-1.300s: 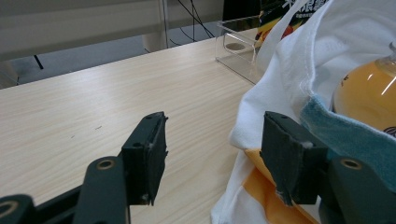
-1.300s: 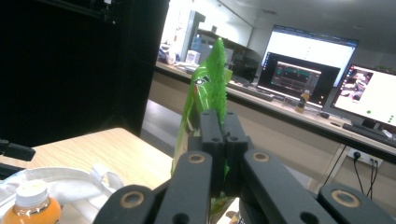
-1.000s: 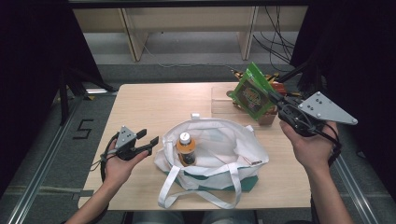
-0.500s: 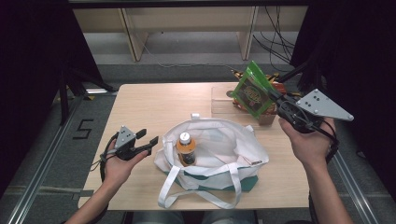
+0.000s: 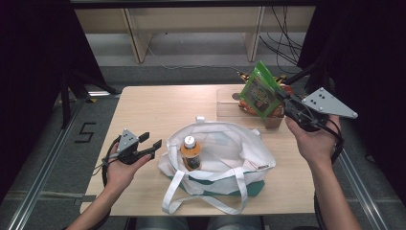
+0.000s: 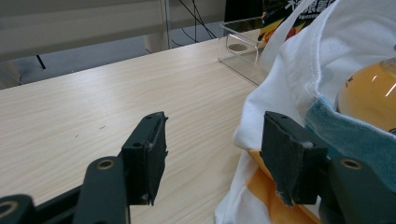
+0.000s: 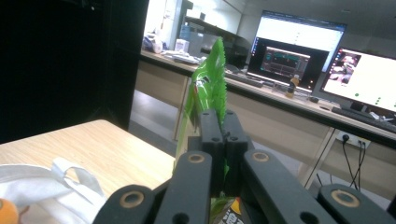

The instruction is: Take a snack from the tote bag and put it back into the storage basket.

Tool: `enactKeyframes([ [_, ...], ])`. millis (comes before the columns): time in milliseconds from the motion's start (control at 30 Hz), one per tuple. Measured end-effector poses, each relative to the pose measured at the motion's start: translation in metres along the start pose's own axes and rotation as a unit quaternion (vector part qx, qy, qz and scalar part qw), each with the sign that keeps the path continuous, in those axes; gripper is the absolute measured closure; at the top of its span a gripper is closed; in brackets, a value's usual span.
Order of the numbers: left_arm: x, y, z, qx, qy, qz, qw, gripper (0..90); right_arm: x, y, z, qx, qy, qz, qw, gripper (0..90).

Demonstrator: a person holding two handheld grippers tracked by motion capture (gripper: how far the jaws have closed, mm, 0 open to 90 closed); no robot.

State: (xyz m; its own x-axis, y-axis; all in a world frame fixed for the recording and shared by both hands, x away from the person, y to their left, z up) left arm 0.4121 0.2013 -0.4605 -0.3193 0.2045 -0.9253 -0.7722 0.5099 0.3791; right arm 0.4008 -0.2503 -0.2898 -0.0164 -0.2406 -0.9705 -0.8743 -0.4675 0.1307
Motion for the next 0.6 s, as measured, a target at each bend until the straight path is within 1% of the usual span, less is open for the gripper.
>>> enactKeyframes([
  [33, 0.0, 0.0, 0.0, 0.0, 0.0, 0.001, 1.0, 40.2, 0.001, -0.001, -0.001, 0.003, 0.002, 0.0, 1.0, 90.0],
  [100, 0.0, 0.0, 0.0, -0.001, -0.001, 0.002, 1.0, 40.2, 0.002, -0.003, -0.002, 0.005, -0.001, 0.003, 1.0, 90.0],
  [133, 0.0, 0.0, 0.0, -0.001, -0.003, 0.002, 1.0, 40.2, 0.002, -0.005, -0.004, 0.004, 0.004, 0.002, 1.0, 90.0],
  [200, 0.0, 0.0, 0.0, -0.001, -0.002, 0.004, 1.0, 40.1, 0.003, -0.008, -0.004, 0.007, -0.003, 0.005, 1.0, 90.0],
  [233, 0.0, -0.001, 0.001, 0.003, -0.006, -0.001, 1.0, 40.1, 0.004, -0.01, -0.005, 0.005, -0.003, 0.005, 1.0, 90.0],
  [267, 0.001, -0.001, 0.001, 0.002, -0.004, 0.0, 1.0, 40.1, 0.005, -0.011, -0.005, 0.005, -0.007, 0.01, 0.9999, 90.0],
  [300, 0.001, 0.0, 0.0, -0.002, -0.001, 0.005, 1.0, 40.2, 0.006, -0.014, -0.006, 0.005, -0.01, 0.009, 0.9999, 90.0],
  [367, 0.0, -0.001, 0.0, 0.003, -0.004, -0.001, 1.0, 40.2, 0.008, -0.018, -0.008, 0.004, -0.009, 0.015, 0.9998, 90.0],
  [433, 0.0, -0.001, 0.0, 0.003, -0.006, -0.002, 1.0, 40.2, 0.01, -0.022, -0.01, 0.006, -0.01, 0.016, 0.9998, 90.0],
  [467, 0.0, -0.001, 0.0, 0.003, -0.005, -0.001, 1.0, 40.2, 0.01, -0.024, -0.011, 0.003, -0.016, 0.021, 0.9996, 90.0],
  [500, 0.0, -0.001, 0.001, 0.003, -0.005, -0.001, 1.0, 40.2, 0.011, -0.026, -0.012, 0.008, -0.011, 0.018, 0.9997, 90.0],
  [533, 0.0, -0.001, 0.001, 0.003, -0.005, -0.002, 1.0, 40.2, 0.012, -0.027, -0.013, 0.007, -0.018, 0.023, 0.9995, 90.0],
  [567, 0.0, -0.001, 0.001, 0.002, -0.005, -0.001, 1.0, 40.2, 0.013, -0.029, -0.014, 0.009, -0.013, 0.025, 0.9996, 90.0],
  [600, 0.0, -0.001, 0.001, 0.003, -0.005, -0.001, 1.0, 40.1, 0.013, -0.03, -0.015, 0.01, -0.014, 0.026, 0.9995, 90.0],
])
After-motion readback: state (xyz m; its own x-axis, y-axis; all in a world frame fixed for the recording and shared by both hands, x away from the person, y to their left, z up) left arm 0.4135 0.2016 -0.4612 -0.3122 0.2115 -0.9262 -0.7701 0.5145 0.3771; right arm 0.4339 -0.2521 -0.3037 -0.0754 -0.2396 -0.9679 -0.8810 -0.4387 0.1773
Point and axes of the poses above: each handheld gripper's, and its own axes: y roughly backward along the jaws, x roughly out of its underside, z roughly to its left, the point moved 2 cm from there along -y, roughly forward along the jaws, and after that the axes turned 4 degrees about z, right-handed, at the moved point
